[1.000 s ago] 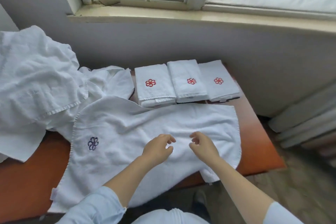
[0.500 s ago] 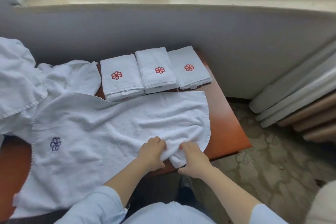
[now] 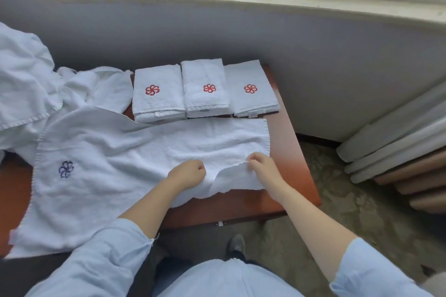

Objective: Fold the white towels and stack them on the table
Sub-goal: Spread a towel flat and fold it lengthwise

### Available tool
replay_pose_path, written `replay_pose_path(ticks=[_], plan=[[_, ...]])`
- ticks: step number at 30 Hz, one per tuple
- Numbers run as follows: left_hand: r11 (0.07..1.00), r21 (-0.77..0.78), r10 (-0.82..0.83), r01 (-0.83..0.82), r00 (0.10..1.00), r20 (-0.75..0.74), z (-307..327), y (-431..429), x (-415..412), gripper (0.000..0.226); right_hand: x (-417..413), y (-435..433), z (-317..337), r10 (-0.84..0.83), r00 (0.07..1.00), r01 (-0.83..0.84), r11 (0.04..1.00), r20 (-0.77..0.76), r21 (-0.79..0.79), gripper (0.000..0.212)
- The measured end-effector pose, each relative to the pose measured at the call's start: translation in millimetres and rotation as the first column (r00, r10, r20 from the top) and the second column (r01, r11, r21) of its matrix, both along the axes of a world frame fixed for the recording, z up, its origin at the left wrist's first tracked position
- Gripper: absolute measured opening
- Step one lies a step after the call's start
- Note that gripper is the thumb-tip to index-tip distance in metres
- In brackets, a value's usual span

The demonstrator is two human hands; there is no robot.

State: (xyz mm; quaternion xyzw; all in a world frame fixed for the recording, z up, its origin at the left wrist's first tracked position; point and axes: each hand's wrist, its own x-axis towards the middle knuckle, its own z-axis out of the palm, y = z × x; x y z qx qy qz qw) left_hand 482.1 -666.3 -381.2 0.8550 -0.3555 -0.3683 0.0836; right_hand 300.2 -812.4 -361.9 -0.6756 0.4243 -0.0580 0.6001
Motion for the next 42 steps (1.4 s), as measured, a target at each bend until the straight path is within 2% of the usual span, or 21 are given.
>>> replay_pose_path(ticks=[3,5,6,8,10,12,13,16,18,21,24,26,28,31,36,39,42], plan=[[0.998,0.058,-0.029,0.029,1.000,-0.003,5.0,-12.9,-6.6,0.021,-2.7,-21.9,14.0,0.012,0.999,-0.013,1.000,0.034,0.013,0.019],[0.989,0.124,-0.070,0.076,0.996,-0.054,6.7,-22.2,-14.8,0.022,-5.8,-34.9,16.4,0.146,0.987,-0.148,0.989,-0.067,-0.031,0.026],[0.986,0.145,-0.075,0.086,0.994,-0.082,6.0,-26.9,-19.8,0.020,-8.6,-41.1,14.1,0.269,0.944,-0.289,0.954,-0.192,-0.080,0.029],[0.983,0.147,-0.093,0.109,0.989,-0.111,4.0,-35.1,-31.3,0.017,-18.8,-49.5,5.2,0.464,0.748,-0.584,0.800,-0.475,-0.138,0.032],[0.983,0.126,-0.123,0.134,0.988,-0.091,2.1,-42.7,-41.3,0.015,-33.5,-53.9,-2.8,0.483,0.660,-0.636,0.767,-0.576,-0.085,0.034],[0.987,0.099,-0.123,0.128,0.991,-0.049,0.8,-50.0,-47.7,0.018,-43.3,-55.9,-9.5,0.477,0.625,-0.667,0.737,-0.618,-0.106,0.034],[0.990,0.083,-0.112,0.113,0.994,-0.020,0.5,-52.9,-49.3,0.020,-45.4,-55.6,-11.6,0.462,0.628,-0.679,0.719,-0.627,-0.150,0.031],[0.996,0.052,-0.073,0.070,0.996,0.043,-0.3,-58.8,-50.7,0.021,-41.4,-52.6,-16.5,0.391,0.769,-0.577,0.765,-0.506,-0.287,0.022],[0.996,0.057,-0.076,0.072,0.995,0.063,-2.8,-59.8,-50.6,0.029,-34.3,-50.0,-21.0,0.394,0.802,-0.561,0.755,-0.449,-0.339,0.033],[0.993,0.078,-0.090,0.084,0.993,0.079,-7.1,-60.4,-51.1,0.042,-29.0,-45.9,-32.6,0.505,0.710,-0.684,0.660,-0.491,-0.311,0.054],[0.981,0.134,-0.141,0.138,0.990,0.015,-12.0,-60.4,-51.6,0.037,-31.7,-49.7,-42.9,0.515,0.613,-0.772,0.554,-0.600,-0.313,0.057],[0.980,0.158,-0.102,0.124,0.985,-0.140,-13.8,-60.6,-52.2,0.031,-31.3,-54.9,-43.0,0.467,0.631,-0.760,0.535,-0.620,-0.370,0.052],[0.981,0.156,-0.079,0.115,0.972,-0.223,-15.2,-63.0,-53.0,0.022,-26.7,-61.4,-39.4,0.429,0.657,-0.727,0.577,-0.620,-0.372,0.045],[0.987,0.102,-0.114,0.125,0.988,-0.108,-15.7,-76.0,-46.2,0.014,-16.3,-73.2,-34.3,0.408,0.679,-0.685,0.651,-0.610,-0.326,0.037],[0.996,-0.086,-0.031,0.038,0.996,0.081,-12.5,-105.3,-19.6,0.025,8.0,-99.0,-26.9,0.300,0.808,-0.544,0.711,-0.506,-0.447,0.039],[0.988,-0.116,-0.072,0.097,0.976,0.206,-14.5,-123.5,-5.7,0.033,27.0,-116.2,-27.7,0.288,0.794,-0.561,0.687,-0.536,-0.462,0.046],[0.982,-0.122,-0.112,0.147,0.960,0.257,-21.8,-139.9,6.2,0.044,44.0,-131.1,-34.6,0.287,0.765,-0.594,0.660,-0.577,-0.460,0.049]])
